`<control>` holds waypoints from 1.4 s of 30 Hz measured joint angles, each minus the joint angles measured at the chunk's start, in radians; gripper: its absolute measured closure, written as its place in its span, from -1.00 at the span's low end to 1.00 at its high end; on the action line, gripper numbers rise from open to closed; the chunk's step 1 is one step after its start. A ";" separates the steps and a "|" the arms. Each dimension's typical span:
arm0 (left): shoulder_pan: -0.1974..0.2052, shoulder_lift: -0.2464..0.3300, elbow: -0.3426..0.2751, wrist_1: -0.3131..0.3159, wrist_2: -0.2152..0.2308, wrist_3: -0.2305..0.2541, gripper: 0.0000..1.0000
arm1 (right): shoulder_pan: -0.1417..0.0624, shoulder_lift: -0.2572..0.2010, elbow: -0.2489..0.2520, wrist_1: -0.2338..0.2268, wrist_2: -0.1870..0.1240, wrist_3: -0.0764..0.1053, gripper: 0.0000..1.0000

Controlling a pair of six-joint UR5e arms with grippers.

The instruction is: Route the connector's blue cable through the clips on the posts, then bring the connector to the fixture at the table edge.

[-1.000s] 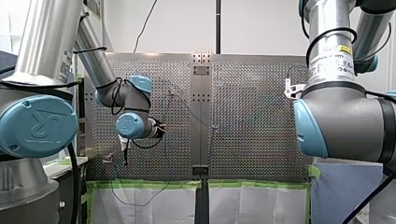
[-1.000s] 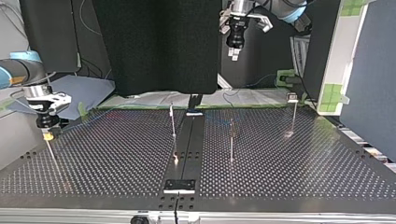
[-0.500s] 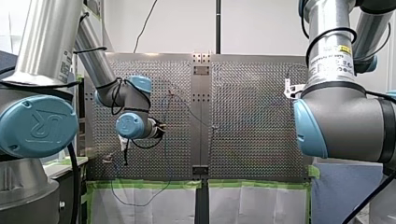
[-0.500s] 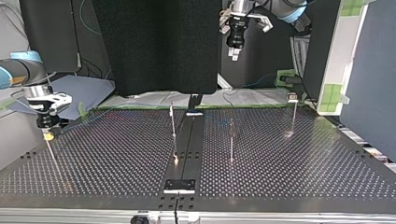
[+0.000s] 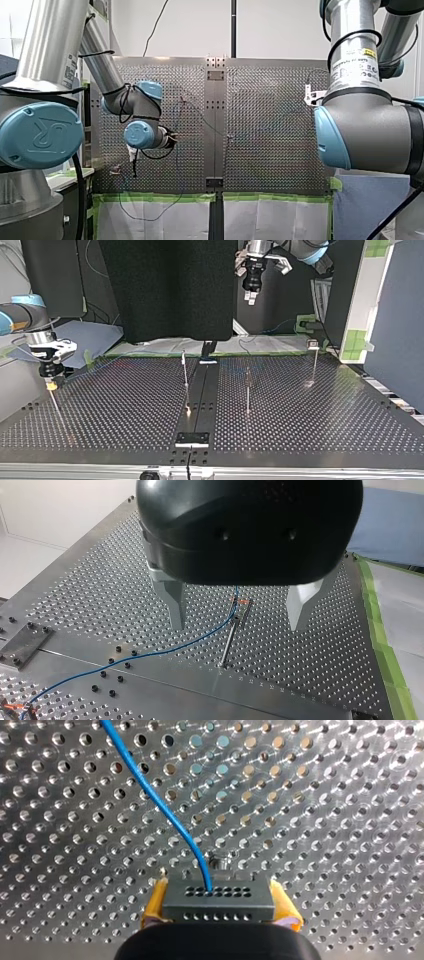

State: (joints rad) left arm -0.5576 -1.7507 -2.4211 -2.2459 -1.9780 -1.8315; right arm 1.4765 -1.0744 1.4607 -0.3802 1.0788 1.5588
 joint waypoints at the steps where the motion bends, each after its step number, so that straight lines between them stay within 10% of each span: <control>1: 0.000 0.000 0.000 0.000 0.000 0.000 -1.00 | 0.000 0.000 0.000 0.000 0.000 0.000 -0.58; 13: 0.000 0.000 0.000 0.000 0.000 0.000 -1.00 | 0.000 0.001 0.001 0.003 0.005 0.000 -1.00; 42: 0.003 0.000 0.000 0.000 0.000 0.000 -1.00 | 0.000 0.003 -0.001 0.000 0.028 0.007 -1.00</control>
State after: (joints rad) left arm -0.5542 -1.7508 -2.4213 -2.2461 -1.9780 -1.8315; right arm 1.4767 -1.0710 1.4600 -0.3799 1.1072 1.5663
